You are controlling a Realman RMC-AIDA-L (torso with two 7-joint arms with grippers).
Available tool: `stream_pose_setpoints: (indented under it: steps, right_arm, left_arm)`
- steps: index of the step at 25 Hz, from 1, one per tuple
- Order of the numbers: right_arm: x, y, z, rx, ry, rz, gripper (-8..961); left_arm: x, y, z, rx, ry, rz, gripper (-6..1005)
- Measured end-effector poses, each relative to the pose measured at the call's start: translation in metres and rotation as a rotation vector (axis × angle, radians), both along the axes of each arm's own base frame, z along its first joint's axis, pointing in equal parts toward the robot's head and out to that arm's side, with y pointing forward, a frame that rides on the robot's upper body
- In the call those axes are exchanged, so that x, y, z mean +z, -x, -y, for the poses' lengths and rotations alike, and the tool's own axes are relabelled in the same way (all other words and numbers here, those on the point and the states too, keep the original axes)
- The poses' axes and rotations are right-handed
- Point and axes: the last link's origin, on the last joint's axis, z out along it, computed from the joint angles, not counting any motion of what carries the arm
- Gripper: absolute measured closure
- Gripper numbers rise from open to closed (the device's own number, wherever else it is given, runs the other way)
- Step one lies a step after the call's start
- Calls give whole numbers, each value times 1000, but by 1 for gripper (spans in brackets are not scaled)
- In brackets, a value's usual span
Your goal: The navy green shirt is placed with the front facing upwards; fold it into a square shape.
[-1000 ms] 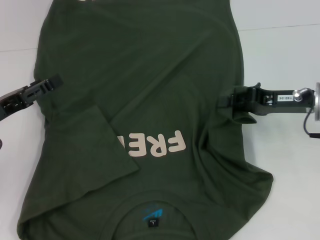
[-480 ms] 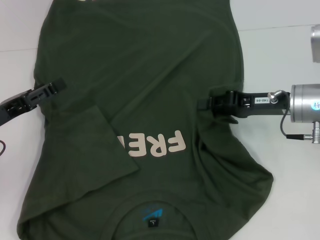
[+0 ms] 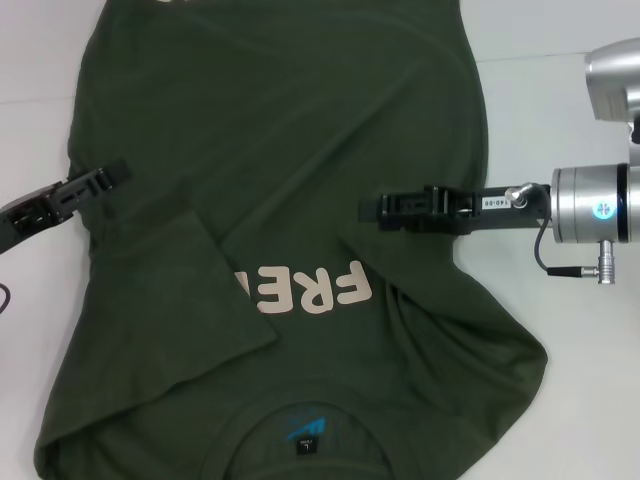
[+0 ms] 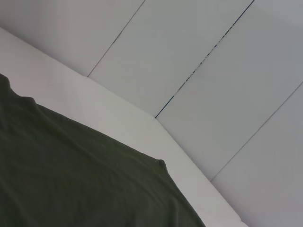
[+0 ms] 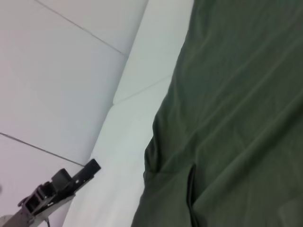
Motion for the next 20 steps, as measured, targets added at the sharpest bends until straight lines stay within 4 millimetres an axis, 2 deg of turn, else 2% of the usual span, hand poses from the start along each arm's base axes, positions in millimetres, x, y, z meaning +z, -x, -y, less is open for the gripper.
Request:
stream_pose_setpoints:
  steps: [4,13,20]
  right_arm:
    - [7,-5,2,2,-37,-19,370]
    - [27,-45,28,-69,-44,1,111]
    - [27,-63,48,-115,-18,10,120]
  left_arm:
    - [0,1,1,3,0,0,111]
    - [0,3,3,10,0,1,110]
    - [-1,3,4,5,6,6,110]
